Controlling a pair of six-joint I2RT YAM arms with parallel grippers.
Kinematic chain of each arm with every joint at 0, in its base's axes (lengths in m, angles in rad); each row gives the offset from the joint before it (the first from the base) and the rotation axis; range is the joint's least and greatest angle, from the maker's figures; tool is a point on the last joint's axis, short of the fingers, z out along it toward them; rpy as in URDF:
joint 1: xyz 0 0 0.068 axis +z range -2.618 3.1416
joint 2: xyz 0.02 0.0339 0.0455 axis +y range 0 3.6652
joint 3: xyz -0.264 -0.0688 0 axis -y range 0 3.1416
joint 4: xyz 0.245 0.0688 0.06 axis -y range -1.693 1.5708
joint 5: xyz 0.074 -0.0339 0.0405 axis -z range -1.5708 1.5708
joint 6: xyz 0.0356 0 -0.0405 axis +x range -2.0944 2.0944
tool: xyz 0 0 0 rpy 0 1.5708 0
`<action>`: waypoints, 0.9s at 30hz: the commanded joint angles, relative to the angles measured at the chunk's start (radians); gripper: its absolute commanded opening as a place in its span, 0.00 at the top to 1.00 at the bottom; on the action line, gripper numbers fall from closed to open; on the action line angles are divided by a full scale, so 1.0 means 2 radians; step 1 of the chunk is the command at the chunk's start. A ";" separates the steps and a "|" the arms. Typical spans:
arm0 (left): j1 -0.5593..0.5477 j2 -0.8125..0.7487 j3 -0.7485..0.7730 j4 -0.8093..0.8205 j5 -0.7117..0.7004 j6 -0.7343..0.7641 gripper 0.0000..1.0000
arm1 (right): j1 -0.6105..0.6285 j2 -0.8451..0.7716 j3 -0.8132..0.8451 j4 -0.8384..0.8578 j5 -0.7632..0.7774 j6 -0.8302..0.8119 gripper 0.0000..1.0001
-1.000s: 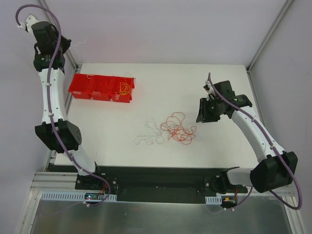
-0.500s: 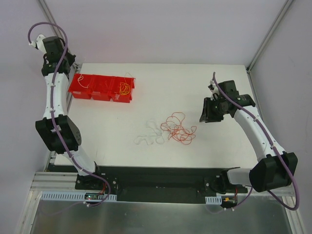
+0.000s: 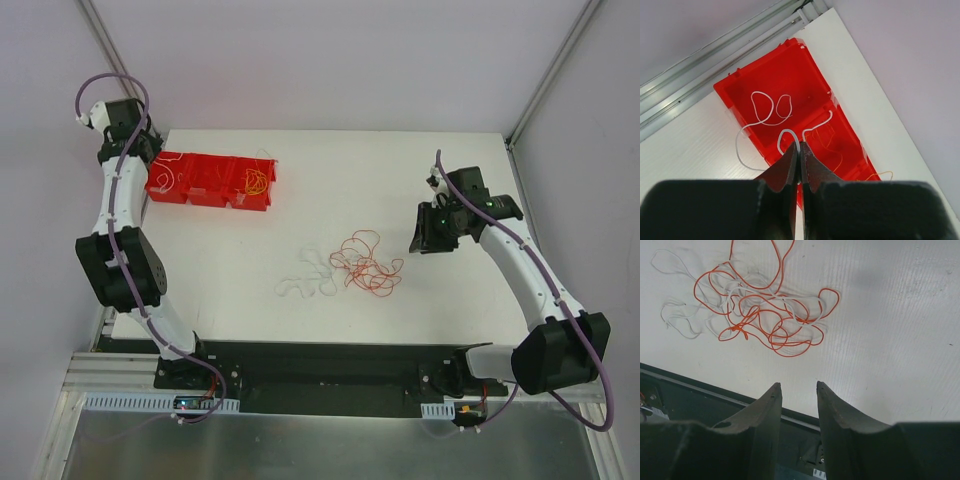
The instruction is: Untangle the cables
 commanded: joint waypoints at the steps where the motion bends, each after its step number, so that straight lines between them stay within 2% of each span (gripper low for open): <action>1: -0.001 0.042 0.018 -0.014 -0.027 -0.026 1.00 | -0.001 -0.012 0.002 -0.004 -0.006 -0.002 0.63; 10: -0.001 0.115 0.064 -0.012 -0.069 -0.012 1.00 | -0.003 -0.005 0.002 -0.004 -0.002 -0.005 0.63; 27: -0.001 0.213 0.205 -0.003 -0.072 0.015 1.00 | -0.009 0.011 0.009 -0.011 0.001 -0.010 0.63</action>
